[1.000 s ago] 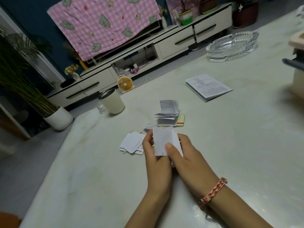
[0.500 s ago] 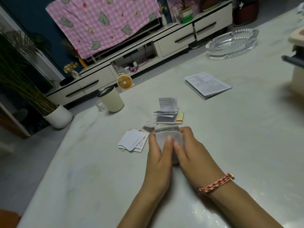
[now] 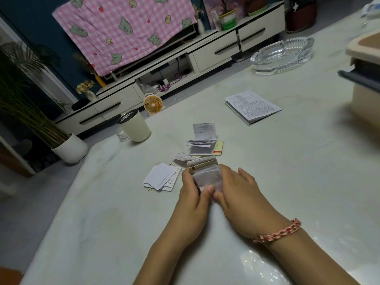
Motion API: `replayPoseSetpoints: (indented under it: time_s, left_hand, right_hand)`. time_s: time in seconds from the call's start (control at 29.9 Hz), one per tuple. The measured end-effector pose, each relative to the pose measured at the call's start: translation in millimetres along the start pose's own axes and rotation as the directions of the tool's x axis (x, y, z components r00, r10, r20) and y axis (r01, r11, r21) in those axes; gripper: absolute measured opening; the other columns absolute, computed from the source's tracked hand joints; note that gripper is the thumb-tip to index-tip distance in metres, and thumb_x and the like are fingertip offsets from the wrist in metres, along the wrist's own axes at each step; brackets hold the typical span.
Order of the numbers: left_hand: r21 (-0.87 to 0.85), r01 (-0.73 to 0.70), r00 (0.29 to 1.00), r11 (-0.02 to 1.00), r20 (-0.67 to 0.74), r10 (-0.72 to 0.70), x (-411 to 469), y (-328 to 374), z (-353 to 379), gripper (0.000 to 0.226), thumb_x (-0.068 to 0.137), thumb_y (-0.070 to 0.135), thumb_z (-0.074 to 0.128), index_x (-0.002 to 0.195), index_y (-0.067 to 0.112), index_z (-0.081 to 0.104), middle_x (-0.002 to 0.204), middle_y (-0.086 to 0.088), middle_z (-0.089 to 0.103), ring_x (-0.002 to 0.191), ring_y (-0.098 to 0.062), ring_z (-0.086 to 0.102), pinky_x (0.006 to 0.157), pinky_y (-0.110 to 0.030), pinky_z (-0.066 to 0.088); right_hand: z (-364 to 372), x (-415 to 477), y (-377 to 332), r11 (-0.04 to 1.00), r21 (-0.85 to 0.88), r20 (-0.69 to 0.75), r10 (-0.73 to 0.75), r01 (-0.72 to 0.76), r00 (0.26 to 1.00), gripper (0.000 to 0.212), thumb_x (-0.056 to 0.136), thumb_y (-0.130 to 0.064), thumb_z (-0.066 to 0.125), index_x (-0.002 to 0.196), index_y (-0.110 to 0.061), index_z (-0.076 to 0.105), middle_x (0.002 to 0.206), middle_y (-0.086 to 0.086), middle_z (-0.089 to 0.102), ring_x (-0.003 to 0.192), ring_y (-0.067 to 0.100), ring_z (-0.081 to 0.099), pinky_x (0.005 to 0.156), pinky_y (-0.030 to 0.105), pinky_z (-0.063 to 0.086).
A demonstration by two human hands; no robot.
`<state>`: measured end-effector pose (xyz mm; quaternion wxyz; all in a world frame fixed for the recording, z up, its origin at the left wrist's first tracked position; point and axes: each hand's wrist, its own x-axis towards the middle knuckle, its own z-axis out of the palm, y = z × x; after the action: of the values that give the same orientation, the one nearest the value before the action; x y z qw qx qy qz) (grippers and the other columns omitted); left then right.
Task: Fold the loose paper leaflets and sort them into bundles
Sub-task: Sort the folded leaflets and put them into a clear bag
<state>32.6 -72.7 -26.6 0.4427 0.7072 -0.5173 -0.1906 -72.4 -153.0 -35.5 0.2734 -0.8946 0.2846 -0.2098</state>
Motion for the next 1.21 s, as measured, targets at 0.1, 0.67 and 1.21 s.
replayPoseSetpoints:
  time_s: [0.1, 0.67, 1.21]
  left_hand:
    - [0.031, -0.021, 1.0, 0.999, 0.018, 0.02, 1.0, 1.2, -8.0, 0.031, 0.092, 0.007, 0.053, 0.112, 0.025, 0.04, 0.107, 0.035, 0.058, 0.104, 0.011, 0.055, 0.084, -0.007, 0.041]
    - [0.539, 0.325, 0.939, 0.777, -0.284, -0.196, 6.1, -34.8, -60.9, 0.041, 0.09, 0.04, 0.056, 0.121, 0.014, 0.052, 0.116, 0.002, 0.055, 0.115, -0.025, 0.05, 0.092, -0.031, 0.036]
    - [0.546, 0.352, 0.813, 0.76, -0.58, 0.04, 6.3, -18.3, -56.2, 0.024, 0.097, 0.017, 0.04, 0.075, 0.009, 0.046, 0.066, -0.008, 0.051, 0.067, -0.031, 0.045, 0.057, -0.034, 0.027]
  right_hand:
    - [-3.0, -1.3, -0.3, 0.999, 0.02, -0.064, -0.023, 0.025, 0.998, 0.043, 0.096, -0.022, 0.04, 0.137, -0.019, 0.026, 0.133, -0.007, 0.044, 0.127, 0.01, 0.035, 0.107, 0.023, 0.008]
    - [-8.6, -2.4, -6.8, 0.907, 0.408, -0.07, 0.144, -0.103, 0.987, 0.016, 0.094, -0.019, 0.047, 0.108, -0.014, 0.05, 0.109, 0.002, 0.061, 0.097, 0.024, 0.056, 0.088, 0.041, 0.044]
    - [-14.5, -4.5, -8.8, 0.808, 0.576, -0.088, 0.215, -0.127, 0.973, 0.016, 0.091, -0.014, 0.05, 0.106, -0.019, 0.05, 0.094, -0.004, 0.06, 0.089, 0.018, 0.056, 0.074, 0.029, 0.043]
